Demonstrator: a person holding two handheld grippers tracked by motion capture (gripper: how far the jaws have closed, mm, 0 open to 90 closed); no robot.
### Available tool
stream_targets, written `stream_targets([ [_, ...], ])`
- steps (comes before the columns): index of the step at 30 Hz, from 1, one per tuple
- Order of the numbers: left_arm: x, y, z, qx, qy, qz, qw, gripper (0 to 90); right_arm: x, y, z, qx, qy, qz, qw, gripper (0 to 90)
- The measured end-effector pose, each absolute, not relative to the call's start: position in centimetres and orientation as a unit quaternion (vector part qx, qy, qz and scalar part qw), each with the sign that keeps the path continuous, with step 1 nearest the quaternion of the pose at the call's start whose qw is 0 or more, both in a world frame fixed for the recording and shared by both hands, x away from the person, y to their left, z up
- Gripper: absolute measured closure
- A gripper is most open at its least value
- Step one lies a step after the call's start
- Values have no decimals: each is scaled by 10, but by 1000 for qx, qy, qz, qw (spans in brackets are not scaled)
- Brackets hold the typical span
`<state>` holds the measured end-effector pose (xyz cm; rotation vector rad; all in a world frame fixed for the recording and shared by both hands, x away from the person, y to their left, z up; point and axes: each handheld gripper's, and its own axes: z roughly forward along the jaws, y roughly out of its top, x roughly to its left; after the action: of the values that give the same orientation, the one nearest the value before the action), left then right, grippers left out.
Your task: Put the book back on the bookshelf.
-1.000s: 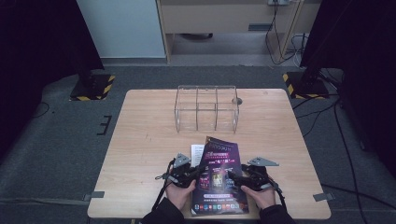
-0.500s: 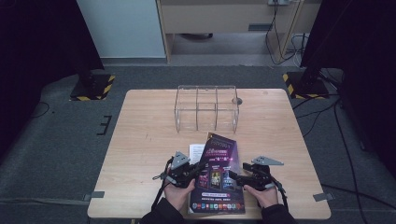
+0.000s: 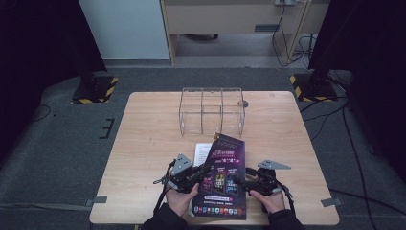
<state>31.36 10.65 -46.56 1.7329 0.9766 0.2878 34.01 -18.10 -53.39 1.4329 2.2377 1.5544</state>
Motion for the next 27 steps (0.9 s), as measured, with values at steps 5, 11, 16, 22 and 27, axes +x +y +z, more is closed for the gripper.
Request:
stream_targets([
  [5, 313, 107, -465, 727, 408, 121, 539, 850, 343, -176, -539, 455, 727, 514, -5, 190],
  [11, 313, 106, -466, 726, 405, 120, 543, 849, 347, -173, -543, 454, 723, 518, -47, 249],
  [16, 313, 106, -469, 725, 407, 115, 544, 849, 349, -176, -543, 464, 720, 513, -50, 329],
  [22, 313, 108, -469, 721, 409, 116, 547, 849, 350, -187, -538, 498, 688, 521, -87, 611],
  [27, 314, 110, -470, 721, 413, 121, 542, 848, 348, -192, -533, 498, 666, 544, -112, 743],
])
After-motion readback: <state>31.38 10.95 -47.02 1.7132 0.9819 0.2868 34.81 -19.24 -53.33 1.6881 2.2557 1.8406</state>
